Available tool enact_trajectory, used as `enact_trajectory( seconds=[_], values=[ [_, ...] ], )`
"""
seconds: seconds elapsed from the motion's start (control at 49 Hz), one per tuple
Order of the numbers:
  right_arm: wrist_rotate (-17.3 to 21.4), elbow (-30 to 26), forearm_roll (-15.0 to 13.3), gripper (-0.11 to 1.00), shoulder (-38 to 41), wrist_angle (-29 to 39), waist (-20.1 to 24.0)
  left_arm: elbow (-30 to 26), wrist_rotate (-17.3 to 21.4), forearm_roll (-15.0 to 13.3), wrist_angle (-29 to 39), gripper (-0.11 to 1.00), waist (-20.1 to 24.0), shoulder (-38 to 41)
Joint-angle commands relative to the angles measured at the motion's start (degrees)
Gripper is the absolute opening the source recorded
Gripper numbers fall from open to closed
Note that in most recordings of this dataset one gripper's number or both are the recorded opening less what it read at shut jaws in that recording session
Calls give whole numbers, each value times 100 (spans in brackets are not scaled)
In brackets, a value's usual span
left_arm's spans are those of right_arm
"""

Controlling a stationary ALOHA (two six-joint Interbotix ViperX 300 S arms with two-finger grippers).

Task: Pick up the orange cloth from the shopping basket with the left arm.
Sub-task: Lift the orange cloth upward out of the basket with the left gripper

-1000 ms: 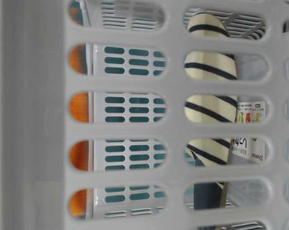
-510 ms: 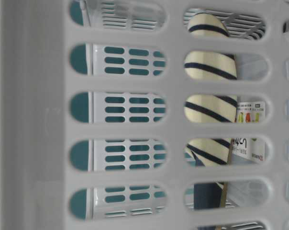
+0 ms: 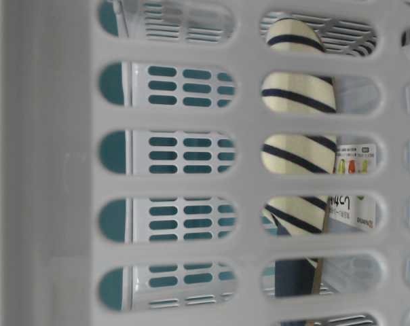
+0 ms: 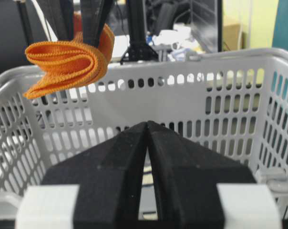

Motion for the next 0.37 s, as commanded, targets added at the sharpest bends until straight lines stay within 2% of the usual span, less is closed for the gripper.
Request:
enact_trajectory(
  seconds=[0.0, 0.347],
  values=[
    [0, -35, 26, 0, 26, 26, -9, -88, -9, 18, -35, 17, 18, -97],
    [0, -62, 26, 0, -79, 35, -18, -88, -9, 18, -35, 17, 44, -97]
  ],
)
